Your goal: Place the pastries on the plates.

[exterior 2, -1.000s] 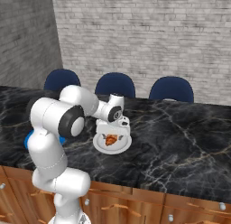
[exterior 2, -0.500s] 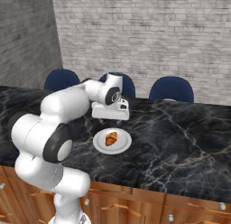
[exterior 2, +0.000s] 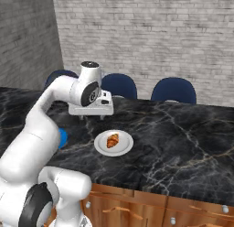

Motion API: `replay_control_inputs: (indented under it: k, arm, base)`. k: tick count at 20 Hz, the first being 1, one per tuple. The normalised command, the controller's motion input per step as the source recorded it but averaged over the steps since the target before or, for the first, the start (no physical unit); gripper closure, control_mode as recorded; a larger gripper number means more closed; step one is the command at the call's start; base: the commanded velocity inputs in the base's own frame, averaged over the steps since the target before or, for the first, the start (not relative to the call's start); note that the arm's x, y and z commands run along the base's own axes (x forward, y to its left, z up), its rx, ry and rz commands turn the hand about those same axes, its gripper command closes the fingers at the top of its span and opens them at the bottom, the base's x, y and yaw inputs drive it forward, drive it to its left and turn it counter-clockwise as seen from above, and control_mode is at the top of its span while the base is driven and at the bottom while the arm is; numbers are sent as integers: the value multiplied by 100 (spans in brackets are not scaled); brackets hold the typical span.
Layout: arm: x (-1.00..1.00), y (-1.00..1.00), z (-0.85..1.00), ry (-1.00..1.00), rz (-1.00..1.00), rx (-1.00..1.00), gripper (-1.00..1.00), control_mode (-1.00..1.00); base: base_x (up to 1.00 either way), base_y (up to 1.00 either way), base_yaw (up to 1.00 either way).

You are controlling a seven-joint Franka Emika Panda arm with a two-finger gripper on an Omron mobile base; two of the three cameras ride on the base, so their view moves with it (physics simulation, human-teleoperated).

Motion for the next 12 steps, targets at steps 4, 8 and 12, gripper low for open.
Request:
replay_control_inputs:
  k: [4,8,12]
  arm:
    - [-100,-5,8,-23,-11,14,-100,-100]
    - [-100,-8,73,-25,-10,11,-100,-100]
    - [-100,0,100,-15,-6,12,-100,-100]
  base:
    - [0,0,0]
    - [0,0,0]
    - [0,0,0]
